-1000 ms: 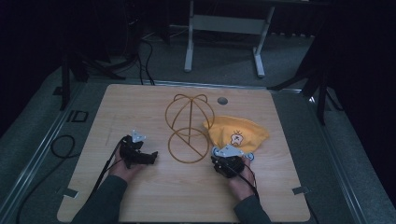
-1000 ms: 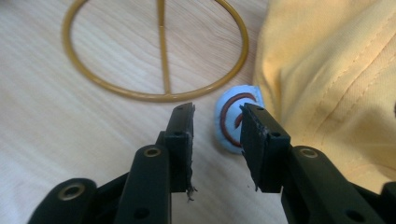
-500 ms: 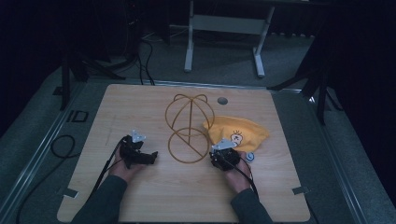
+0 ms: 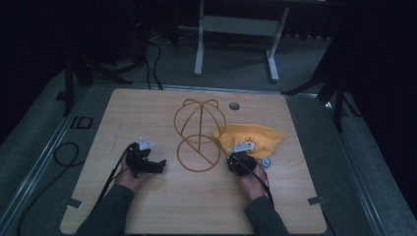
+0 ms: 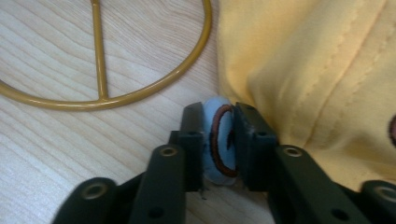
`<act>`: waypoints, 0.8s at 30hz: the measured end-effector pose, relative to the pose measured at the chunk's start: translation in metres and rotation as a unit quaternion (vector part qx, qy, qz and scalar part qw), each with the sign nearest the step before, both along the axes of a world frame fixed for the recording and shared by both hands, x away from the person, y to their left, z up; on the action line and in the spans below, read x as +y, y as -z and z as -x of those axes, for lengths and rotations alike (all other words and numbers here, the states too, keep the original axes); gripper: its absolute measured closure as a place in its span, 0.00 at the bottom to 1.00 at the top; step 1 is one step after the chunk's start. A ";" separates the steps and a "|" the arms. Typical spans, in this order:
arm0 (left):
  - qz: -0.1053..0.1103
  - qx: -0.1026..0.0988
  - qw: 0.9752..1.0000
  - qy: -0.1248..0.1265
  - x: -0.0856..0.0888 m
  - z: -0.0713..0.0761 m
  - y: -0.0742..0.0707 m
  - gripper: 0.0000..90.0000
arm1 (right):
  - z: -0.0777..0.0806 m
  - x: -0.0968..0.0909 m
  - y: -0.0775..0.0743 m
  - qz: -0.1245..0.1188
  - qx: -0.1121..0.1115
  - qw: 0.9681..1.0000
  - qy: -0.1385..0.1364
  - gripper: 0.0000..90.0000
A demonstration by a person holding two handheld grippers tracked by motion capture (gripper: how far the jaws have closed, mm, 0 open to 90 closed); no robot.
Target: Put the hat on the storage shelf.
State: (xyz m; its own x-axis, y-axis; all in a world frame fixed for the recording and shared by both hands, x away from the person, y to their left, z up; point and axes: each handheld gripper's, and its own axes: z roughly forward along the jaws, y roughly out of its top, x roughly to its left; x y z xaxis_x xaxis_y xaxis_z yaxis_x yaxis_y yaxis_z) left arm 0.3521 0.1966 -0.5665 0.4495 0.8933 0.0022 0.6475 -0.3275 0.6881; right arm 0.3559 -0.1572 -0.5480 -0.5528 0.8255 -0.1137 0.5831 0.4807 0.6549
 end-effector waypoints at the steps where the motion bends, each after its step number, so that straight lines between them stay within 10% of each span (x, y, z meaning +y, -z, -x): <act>1: 0.000 0.000 1.000 0.000 0.000 0.000 0.000 0.00 | -0.001 -0.002 -0.001 -0.003 0.004 1.000 0.000 0.88; 24: 0.001 0.000 1.000 -0.001 0.000 0.000 0.000 0.00 | 0.002 -0.032 -0.031 -0.012 0.045 0.997 -0.055 0.91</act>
State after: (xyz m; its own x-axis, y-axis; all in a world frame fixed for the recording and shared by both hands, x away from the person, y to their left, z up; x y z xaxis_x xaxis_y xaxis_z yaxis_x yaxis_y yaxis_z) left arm 0.3519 0.1965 -0.5664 0.4475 0.8943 0.0002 0.6484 -0.3247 0.6885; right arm 0.3536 -0.1890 -0.5165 -0.6474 0.7610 -0.0410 0.5847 0.5304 0.6139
